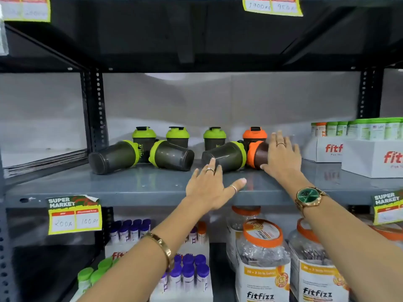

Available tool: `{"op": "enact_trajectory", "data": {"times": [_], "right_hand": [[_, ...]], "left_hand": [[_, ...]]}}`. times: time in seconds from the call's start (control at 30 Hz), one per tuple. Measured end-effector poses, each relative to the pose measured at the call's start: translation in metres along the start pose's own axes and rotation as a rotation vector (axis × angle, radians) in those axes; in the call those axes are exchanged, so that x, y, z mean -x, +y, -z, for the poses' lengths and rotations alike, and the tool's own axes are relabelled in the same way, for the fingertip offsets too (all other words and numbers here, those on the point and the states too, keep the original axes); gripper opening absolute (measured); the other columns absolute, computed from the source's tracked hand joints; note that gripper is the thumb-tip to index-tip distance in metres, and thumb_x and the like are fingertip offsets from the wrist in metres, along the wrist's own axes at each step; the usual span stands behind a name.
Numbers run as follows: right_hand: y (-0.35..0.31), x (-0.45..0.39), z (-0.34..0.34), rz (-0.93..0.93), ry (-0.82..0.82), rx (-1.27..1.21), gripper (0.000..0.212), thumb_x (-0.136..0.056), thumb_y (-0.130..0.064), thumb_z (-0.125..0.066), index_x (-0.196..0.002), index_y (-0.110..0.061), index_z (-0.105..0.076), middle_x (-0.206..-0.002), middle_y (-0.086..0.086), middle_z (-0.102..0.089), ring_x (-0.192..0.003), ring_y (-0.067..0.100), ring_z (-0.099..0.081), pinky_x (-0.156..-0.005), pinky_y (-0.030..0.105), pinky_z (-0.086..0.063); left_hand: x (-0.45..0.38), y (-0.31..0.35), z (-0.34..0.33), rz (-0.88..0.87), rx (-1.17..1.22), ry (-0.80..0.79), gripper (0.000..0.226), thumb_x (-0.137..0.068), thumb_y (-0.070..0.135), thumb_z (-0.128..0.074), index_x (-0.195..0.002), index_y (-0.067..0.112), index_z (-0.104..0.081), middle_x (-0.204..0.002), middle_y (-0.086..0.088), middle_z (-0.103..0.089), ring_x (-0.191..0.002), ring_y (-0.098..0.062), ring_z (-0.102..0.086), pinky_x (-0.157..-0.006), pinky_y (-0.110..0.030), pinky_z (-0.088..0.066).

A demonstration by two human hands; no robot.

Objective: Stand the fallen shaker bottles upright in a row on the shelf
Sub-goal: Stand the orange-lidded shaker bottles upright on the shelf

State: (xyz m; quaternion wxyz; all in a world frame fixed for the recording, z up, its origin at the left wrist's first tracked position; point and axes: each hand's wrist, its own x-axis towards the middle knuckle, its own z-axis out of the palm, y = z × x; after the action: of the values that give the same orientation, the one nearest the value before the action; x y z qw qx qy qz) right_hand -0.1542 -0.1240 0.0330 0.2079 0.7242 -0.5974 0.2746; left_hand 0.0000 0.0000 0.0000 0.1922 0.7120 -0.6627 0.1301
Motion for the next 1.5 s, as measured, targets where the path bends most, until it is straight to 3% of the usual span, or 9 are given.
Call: {"op": "enact_trajectory", "data": {"times": [0.1, 0.17, 0.23, 0.33, 0.73, 1.1, 1.23, 1.4, 1.5], "right_hand": [[0.002, -0.007, -0.005, -0.091, -0.069, 0.070, 0.104, -0.077, -0.041, -0.071, -0.151, -0.006, -0.007, -0.157, 0.015, -0.023, -0.142, 0.032, -0.028, -0.112, 0.048, -0.026], [0.003, -0.012, -0.008, -0.095, -0.080, 0.107, 0.091, -0.080, -0.037, -0.068, -0.148, -0.003, -0.018, -0.148, 0.016, -0.040, -0.134, 0.032, -0.040, -0.108, 0.044, -0.031], [0.002, -0.015, -0.011, -0.067, -0.039, 0.152, 0.075, -0.081, -0.034, -0.066, -0.140, -0.002, -0.034, -0.140, 0.014, -0.049, -0.129, 0.030, -0.045, -0.105, 0.039, -0.035], [0.001, -0.014, -0.009, -0.076, 0.003, 0.159, 0.064, -0.079, -0.040, -0.066, -0.129, -0.007, -0.045, -0.132, 0.010, -0.056, -0.127, 0.028, -0.041, -0.100, 0.036, -0.034], [0.003, -0.008, -0.001, -0.322, 0.027, -0.668, 0.075, -0.074, -0.041, -0.075, -0.124, 0.001, -0.039, -0.128, 0.024, -0.054, -0.122, 0.042, -0.048, -0.093, 0.045, -0.044], [0.005, -0.011, -0.007, -0.358, -0.234, -0.760, 0.080, -0.080, -0.035, -0.072, -0.136, 0.006, -0.031, -0.137, 0.025, -0.048, -0.127, 0.040, -0.046, -0.098, 0.040, -0.042], [0.003, -0.015, -0.003, -0.412, -0.028, -0.915, 0.104, -0.081, -0.045, -0.065, -0.151, -0.003, -0.001, -0.150, 0.025, -0.031, -0.138, 0.040, -0.032, -0.109, 0.045, -0.032], [-0.002, -0.030, 0.016, -0.260, 0.329, -0.677, 0.078, -0.082, -0.048, -0.061, -0.141, -0.006, -0.033, -0.143, 0.020, -0.038, -0.131, 0.039, -0.037, -0.102, 0.048, -0.038], [-0.014, -0.046, 0.029, -0.158, 0.355, -0.437, 0.073, -0.081, -0.057, -0.057, -0.130, -0.004, -0.046, -0.135, 0.020, -0.043, -0.122, 0.040, -0.041, -0.095, 0.047, -0.041]], "left_hand": [[0.003, 0.003, 0.002, 0.007, -0.062, -0.067, 0.092, -0.083, 0.076, -0.013, -0.147, 0.011, -0.029, -0.158, -0.007, -0.003, -0.143, -0.019, -0.007, -0.113, -0.038, -0.002], [0.005, 0.002, 0.002, 0.032, -0.072, -0.092, 0.094, -0.080, 0.079, -0.015, -0.142, 0.012, -0.040, -0.155, -0.007, -0.022, -0.141, -0.025, -0.017, -0.111, -0.039, -0.016], [0.005, 0.003, 0.000, 0.028, -0.108, -0.081, 0.093, -0.076, 0.083, -0.021, -0.130, 0.014, -0.051, -0.143, -0.004, -0.043, -0.130, -0.028, -0.037, -0.094, -0.038, -0.036], [0.003, 0.001, -0.002, 0.005, -0.167, -0.051, 0.091, -0.071, 0.086, -0.028, -0.123, 0.015, -0.054, -0.135, -0.002, -0.050, -0.118, -0.023, -0.049, -0.079, -0.034, -0.039], [0.000, -0.001, -0.002, -0.007, -0.164, -0.076, 0.099, -0.069, 0.088, -0.027, -0.132, 0.014, -0.048, -0.136, -0.002, -0.050, -0.119, -0.022, -0.049, -0.081, -0.033, -0.041], [0.000, -0.001, -0.002, -0.016, -0.149, -0.062, 0.098, -0.069, 0.087, -0.029, -0.130, 0.013, -0.050, -0.133, -0.002, -0.052, -0.116, -0.022, -0.051, -0.075, -0.031, -0.039], [0.000, -0.001, -0.002, -0.013, -0.154, -0.058, 0.097, -0.069, 0.088, -0.029, -0.128, 0.014, -0.052, -0.132, -0.001, -0.053, -0.114, -0.022, -0.052, -0.073, -0.031, -0.038], [-0.001, -0.002, -0.005, -0.007, -0.147, -0.025, 0.092, -0.065, 0.090, -0.029, -0.111, 0.016, -0.058, -0.118, 0.000, -0.060, -0.103, -0.021, -0.057, -0.064, -0.029, -0.035], [-0.002, -0.002, -0.005, 0.003, -0.165, -0.016, 0.091, -0.064, 0.091, -0.028, -0.104, 0.016, -0.059, -0.114, 0.001, -0.061, -0.100, -0.021, -0.058, -0.062, -0.029, -0.034]]}}
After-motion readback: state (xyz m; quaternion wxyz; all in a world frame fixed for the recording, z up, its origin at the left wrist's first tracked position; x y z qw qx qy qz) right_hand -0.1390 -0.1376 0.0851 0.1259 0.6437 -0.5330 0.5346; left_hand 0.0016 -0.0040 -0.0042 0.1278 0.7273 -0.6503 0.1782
